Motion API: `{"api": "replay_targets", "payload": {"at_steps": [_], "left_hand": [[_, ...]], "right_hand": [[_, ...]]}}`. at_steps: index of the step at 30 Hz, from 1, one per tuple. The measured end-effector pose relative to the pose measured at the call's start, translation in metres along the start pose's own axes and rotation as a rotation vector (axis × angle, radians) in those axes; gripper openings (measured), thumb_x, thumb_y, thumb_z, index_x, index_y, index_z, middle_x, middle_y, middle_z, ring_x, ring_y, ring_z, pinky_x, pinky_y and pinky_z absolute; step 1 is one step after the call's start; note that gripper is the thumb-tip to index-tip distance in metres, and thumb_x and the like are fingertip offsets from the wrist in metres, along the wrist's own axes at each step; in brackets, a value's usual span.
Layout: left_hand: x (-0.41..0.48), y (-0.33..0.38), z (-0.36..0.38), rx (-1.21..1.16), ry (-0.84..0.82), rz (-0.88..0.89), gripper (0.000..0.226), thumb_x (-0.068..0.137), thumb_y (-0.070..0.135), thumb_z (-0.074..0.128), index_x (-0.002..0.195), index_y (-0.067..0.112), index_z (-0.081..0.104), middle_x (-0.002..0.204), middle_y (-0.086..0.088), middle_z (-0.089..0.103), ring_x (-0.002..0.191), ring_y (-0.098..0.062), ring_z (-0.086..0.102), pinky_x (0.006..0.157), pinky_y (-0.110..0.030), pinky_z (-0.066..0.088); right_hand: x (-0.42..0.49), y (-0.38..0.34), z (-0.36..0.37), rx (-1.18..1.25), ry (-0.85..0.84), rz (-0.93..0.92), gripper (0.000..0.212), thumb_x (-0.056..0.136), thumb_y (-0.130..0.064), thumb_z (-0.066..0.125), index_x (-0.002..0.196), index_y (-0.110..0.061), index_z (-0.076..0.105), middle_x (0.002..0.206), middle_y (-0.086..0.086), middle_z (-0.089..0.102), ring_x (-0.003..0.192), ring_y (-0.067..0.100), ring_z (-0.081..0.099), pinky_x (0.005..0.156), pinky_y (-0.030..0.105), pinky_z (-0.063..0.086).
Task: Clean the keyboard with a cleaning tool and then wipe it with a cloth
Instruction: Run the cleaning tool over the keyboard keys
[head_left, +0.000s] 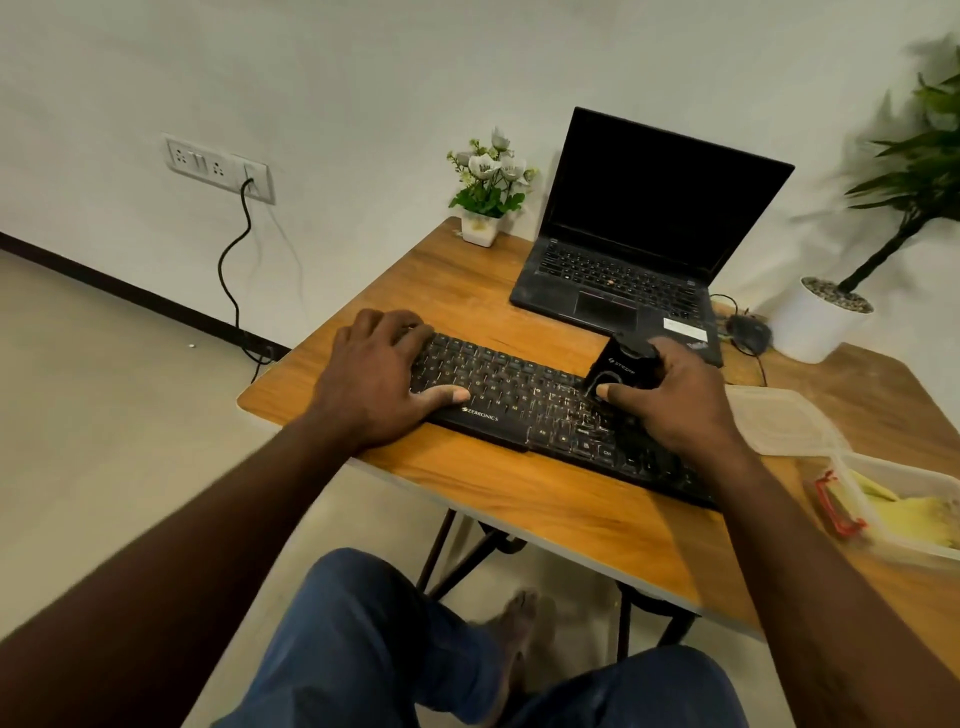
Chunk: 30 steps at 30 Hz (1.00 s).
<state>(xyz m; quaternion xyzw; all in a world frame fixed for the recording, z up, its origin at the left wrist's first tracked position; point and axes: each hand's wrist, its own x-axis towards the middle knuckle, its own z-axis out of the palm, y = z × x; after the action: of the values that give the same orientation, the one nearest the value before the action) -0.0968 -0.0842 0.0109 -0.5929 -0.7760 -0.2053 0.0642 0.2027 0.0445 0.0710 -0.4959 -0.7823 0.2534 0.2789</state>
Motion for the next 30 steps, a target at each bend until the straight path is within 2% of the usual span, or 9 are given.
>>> {"api": "replay_targets", "payload": {"at_steps": [3,6,10,13,15,18,20,26,30], "left_hand": [[0.0,-0.008,0.006,-0.086,-0.093,-0.088,0.123,0.069,0.104,0.032,0.16,0.022,0.027,0.164,-0.003,0.03,0.144,-0.029,0.029,0.118,-0.053,0.032],[0.001,-0.008,0.01,-0.131,-0.142,-0.07,0.134,0.065,0.106,0.038,0.163,0.018,0.016,0.166,-0.004,0.026,0.144,-0.029,0.03,0.118,-0.05,0.034],[0.001,-0.012,0.005,-0.255,-0.173,-0.118,0.146,0.054,0.104,0.055,0.163,0.017,0.011,0.159,-0.006,0.039,0.139,-0.025,0.034,0.112,-0.05,0.04],[0.001,-0.014,0.005,-0.352,-0.151,-0.138,0.143,0.047,0.101,0.066,0.158,0.026,0.016,0.143,-0.003,0.053,0.129,-0.022,0.043,0.102,-0.051,0.049],[0.001,-0.014,0.003,-0.372,-0.148,-0.14,0.141,0.047,0.098,0.07,0.156,0.027,0.017,0.14,-0.003,0.054,0.128,-0.023,0.046,0.101,-0.049,0.05],[0.0,-0.012,0.002,-0.299,-0.214,-0.189,0.15,0.046,0.099,0.068,0.162,0.028,0.003,0.15,-0.015,0.044,0.137,-0.032,0.043,0.108,-0.048,0.046],[0.001,-0.012,0.002,-0.27,-0.234,-0.217,0.153,0.043,0.101,0.066,0.161,0.03,0.001,0.153,-0.018,0.039,0.139,-0.034,0.042,0.111,-0.05,0.044],[0.002,-0.011,0.002,-0.241,-0.219,-0.224,0.148,0.041,0.103,0.063,0.159,0.03,0.011,0.152,-0.02,0.041,0.139,-0.037,0.041,0.111,-0.053,0.043],[0.001,-0.002,0.003,-0.18,-0.23,-0.17,0.154,0.042,0.106,0.056,0.162,0.024,0.005,0.161,-0.013,0.035,0.145,-0.036,0.031,0.118,-0.055,0.033]], "right_hand": [[0.01,-0.02,0.024,-0.047,-0.02,-0.048,0.047,0.081,-0.025,0.086,0.121,-0.026,0.061,0.107,-0.01,0.064,0.093,0.008,0.064,0.065,0.021,0.05],[0.027,-0.047,0.055,-0.057,-0.079,-0.119,0.048,0.081,-0.025,0.086,0.122,-0.025,0.06,0.116,-0.005,0.067,0.1,0.014,0.066,0.075,0.028,0.059],[0.049,-0.096,0.108,-0.013,-0.151,-0.209,0.047,0.078,-0.028,0.088,0.118,-0.023,0.064,0.111,-0.004,0.07,0.098,0.014,0.067,0.077,0.027,0.056],[0.06,-0.126,0.142,0.016,-0.178,-0.261,0.045,0.075,-0.031,0.089,0.113,-0.023,0.065,0.105,-0.005,0.072,0.095,0.014,0.067,0.083,0.035,0.058],[0.065,-0.132,0.148,-0.009,-0.194,-0.28,0.047,0.076,-0.031,0.088,0.115,-0.023,0.065,0.107,-0.005,0.071,0.096,0.015,0.067,0.082,0.034,0.057],[0.068,-0.119,0.124,-0.071,-0.247,-0.267,0.053,0.078,-0.031,0.088,0.123,-0.024,0.063,0.11,-0.008,0.067,0.097,0.011,0.063,0.071,0.022,0.049],[0.067,-0.098,0.094,-0.132,-0.286,-0.245,0.05,0.078,-0.029,0.089,0.121,-0.026,0.063,0.109,-0.009,0.065,0.092,0.006,0.062,0.066,0.016,0.044],[0.046,-0.027,-0.002,-0.315,-0.287,-0.123,0.049,0.077,-0.026,0.089,0.115,-0.03,0.059,0.106,-0.006,0.067,0.09,0.008,0.063,0.065,0.019,0.045],[0.037,-0.006,-0.022,-0.348,-0.196,-0.084,0.049,0.076,-0.027,0.09,0.115,-0.026,0.061,0.106,-0.003,0.067,0.094,0.017,0.064,0.065,0.022,0.046]]}}
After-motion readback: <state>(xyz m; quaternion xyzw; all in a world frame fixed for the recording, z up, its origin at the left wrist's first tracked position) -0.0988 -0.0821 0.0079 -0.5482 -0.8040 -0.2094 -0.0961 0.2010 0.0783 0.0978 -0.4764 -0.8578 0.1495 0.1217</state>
